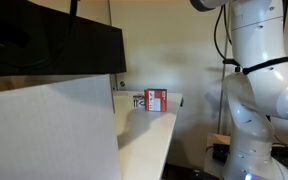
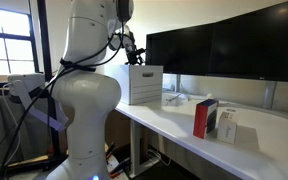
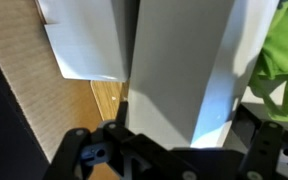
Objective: Remove the boxes from the storage box
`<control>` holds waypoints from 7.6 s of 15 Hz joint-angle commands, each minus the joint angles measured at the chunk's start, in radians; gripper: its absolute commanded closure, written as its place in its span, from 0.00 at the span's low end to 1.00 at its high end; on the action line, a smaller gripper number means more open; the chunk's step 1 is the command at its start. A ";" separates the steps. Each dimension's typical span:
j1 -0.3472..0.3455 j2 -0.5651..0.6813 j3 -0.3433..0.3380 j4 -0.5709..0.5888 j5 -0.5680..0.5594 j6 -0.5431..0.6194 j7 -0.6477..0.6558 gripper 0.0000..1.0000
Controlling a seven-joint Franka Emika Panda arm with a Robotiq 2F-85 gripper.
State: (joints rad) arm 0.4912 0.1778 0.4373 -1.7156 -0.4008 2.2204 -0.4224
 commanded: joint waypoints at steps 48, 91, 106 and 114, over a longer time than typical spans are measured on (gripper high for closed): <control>0.069 -0.022 0.008 0.302 -0.040 -0.474 0.241 0.70; -0.225 -0.468 -0.122 -0.174 0.155 -0.633 0.848 0.70; -0.322 -0.587 -0.286 -0.407 0.262 -0.507 0.684 0.70; -0.350 -0.583 -0.356 -0.465 0.319 -0.477 0.520 0.70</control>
State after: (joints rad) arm 0.1711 -0.3758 0.0987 -2.1390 -0.1122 1.7175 0.1803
